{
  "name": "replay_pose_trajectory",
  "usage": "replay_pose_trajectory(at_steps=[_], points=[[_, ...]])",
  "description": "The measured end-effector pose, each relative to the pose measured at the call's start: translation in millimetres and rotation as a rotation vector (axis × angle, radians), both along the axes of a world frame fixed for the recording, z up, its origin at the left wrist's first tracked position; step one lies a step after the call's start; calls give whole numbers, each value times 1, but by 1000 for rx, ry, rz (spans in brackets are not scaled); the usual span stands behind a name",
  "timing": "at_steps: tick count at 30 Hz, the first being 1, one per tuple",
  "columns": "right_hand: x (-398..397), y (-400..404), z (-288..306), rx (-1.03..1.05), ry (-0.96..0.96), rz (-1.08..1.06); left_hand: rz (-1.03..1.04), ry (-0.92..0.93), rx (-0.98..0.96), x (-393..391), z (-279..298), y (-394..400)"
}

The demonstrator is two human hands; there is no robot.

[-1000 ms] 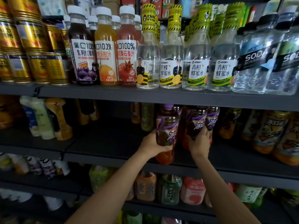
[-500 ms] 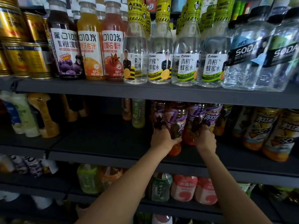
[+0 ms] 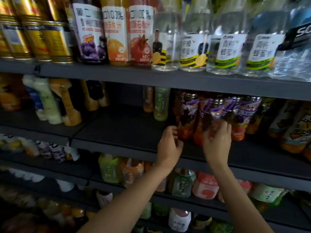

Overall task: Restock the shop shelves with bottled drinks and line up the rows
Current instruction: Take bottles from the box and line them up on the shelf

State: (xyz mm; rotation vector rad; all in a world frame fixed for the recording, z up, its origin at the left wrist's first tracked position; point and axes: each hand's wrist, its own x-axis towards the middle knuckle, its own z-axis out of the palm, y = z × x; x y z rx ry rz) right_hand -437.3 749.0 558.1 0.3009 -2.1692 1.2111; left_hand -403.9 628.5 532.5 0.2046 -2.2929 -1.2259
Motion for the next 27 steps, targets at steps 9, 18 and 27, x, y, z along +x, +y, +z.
replay_pose_trajectory(at_steps=[9,18,27], points=[[123,-208,-28,301,-45,583,495,-189,250,194,-73,-208],[325,-422,-146,1002,-533,1191,836,-644,589,496,-185,-399],[452,-565,-207,1298,-673,1399,1056,-805,609,688,-209,-516]])
